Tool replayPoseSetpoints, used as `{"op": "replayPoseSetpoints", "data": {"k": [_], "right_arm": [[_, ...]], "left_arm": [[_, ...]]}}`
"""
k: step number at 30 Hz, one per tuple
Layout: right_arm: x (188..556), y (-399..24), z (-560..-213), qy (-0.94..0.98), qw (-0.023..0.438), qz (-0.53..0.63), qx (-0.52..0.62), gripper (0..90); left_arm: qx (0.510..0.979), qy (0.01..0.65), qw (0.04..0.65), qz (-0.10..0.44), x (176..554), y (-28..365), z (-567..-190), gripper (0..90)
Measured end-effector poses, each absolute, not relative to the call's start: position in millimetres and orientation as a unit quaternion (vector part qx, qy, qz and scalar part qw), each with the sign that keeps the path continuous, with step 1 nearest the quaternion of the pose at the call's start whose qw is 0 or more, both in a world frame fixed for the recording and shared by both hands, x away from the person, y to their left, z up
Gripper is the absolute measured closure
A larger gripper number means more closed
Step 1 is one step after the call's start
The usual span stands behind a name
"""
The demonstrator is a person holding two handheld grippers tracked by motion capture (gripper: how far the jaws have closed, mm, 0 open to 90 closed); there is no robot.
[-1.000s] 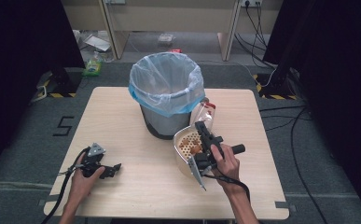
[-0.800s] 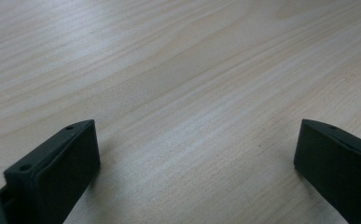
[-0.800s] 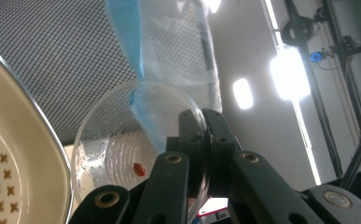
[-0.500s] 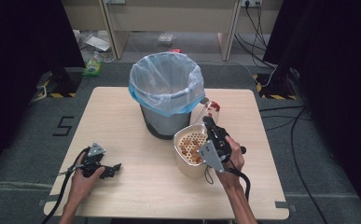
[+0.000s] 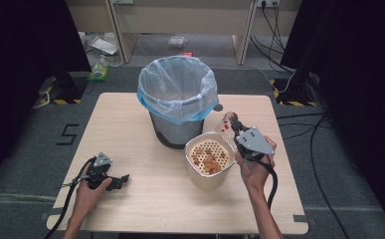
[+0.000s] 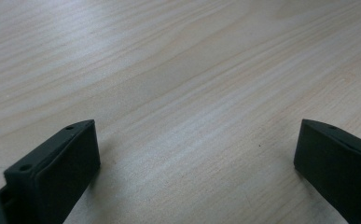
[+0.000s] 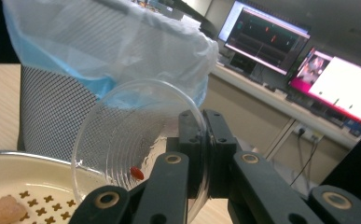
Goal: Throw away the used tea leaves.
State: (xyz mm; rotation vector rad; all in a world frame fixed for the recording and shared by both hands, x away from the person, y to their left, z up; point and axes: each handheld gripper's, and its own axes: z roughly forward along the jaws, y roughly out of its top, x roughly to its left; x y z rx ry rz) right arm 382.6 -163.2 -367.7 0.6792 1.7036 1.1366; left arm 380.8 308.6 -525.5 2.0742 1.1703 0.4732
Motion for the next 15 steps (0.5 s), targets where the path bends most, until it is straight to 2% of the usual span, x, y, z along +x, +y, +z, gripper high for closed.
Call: {"op": "replayPoseSetpoints", "data": {"k": [7, 15], "right_arm": [[395, -177, -352, 0.688, 0.440, 0.485, 0.312, 87.8], [409, -187, -322, 0.681, 0.426, 0.492, 0.336, 87.8]], "left_arm": [[0.801, 0.452, 0.349, 0.183, 381, 309, -525, 0.0], [0.801, 0.452, 0.349, 0.182, 381, 309, -525, 0.0]]}}
